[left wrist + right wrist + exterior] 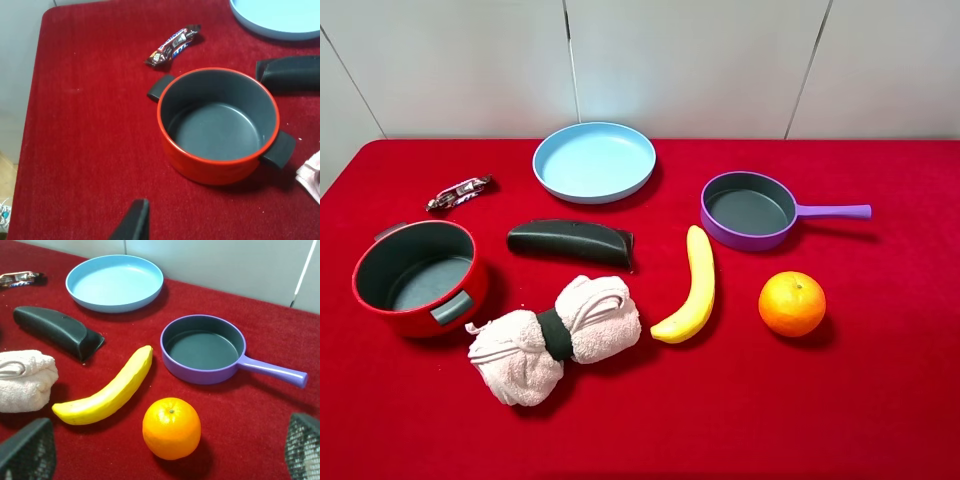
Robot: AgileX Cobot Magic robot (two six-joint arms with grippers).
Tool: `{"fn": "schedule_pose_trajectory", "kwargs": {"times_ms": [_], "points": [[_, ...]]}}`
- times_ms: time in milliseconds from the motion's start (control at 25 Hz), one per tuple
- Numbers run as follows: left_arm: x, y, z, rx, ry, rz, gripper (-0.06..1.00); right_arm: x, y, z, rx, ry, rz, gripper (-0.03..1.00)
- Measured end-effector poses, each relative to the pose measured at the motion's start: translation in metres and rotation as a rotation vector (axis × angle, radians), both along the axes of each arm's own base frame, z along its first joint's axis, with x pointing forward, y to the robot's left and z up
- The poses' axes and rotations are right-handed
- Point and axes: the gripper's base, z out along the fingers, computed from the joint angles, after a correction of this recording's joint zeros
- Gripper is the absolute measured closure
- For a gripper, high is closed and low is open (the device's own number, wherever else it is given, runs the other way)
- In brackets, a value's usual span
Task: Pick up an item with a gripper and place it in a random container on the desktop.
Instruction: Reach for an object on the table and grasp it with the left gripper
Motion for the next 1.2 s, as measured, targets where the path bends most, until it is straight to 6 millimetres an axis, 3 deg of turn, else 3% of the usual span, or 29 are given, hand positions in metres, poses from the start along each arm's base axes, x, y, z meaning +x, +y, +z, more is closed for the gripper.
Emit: {"fn": "schedule_pose_trajectory", "kwargs": {"times_ms": [1200], "points": [[-0.0005,-0.0037,0.0001,-0.037,0.004,-0.025,-0.04,0.0,0.0,0.0,0.0,0.0,0.0,0.27]]}}
